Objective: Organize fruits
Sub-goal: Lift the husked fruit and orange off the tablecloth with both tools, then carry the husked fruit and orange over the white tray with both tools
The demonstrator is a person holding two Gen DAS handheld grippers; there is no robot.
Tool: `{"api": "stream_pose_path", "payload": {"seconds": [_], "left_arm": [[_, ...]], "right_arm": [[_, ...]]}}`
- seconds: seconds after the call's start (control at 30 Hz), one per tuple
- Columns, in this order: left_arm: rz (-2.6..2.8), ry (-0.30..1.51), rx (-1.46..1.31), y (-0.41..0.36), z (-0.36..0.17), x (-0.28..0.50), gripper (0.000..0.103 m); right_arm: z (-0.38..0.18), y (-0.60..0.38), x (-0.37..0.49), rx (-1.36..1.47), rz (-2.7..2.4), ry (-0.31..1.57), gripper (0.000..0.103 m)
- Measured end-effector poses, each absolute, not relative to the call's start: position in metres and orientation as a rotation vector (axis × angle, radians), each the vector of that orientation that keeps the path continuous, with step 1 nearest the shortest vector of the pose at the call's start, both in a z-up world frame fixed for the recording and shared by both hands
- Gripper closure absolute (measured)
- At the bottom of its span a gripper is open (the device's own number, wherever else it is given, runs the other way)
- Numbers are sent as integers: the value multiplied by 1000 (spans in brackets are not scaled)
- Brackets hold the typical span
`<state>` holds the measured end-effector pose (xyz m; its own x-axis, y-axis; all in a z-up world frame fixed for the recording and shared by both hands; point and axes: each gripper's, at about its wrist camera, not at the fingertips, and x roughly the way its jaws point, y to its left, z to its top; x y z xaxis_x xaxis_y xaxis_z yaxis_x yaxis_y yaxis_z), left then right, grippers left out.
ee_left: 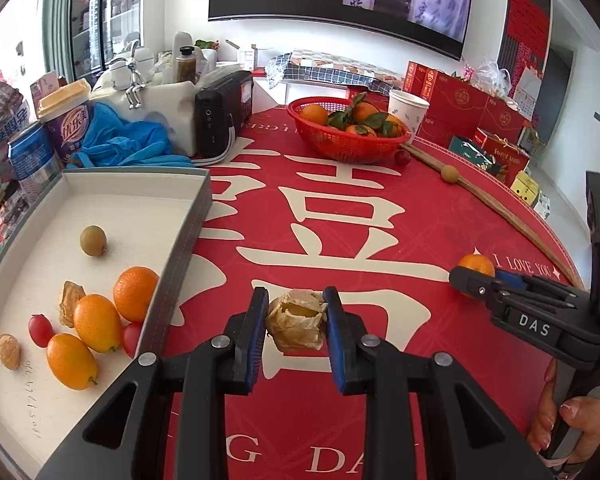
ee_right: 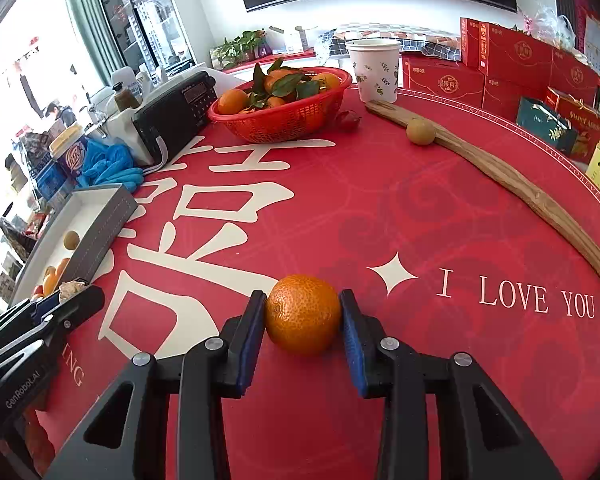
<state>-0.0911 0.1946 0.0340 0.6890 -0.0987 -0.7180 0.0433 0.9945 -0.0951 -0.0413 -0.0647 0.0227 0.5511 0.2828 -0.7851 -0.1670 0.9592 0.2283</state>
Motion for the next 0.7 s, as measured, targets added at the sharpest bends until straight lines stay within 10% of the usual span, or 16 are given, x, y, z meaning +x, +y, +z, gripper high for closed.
{"api": "stream_pose_path", "payload": {"seconds": [0.7], "left_arm": [[8,797,-115,223,43,-91,73]], "right_arm": [[48,-30,-52,82,286,919,65]]}}
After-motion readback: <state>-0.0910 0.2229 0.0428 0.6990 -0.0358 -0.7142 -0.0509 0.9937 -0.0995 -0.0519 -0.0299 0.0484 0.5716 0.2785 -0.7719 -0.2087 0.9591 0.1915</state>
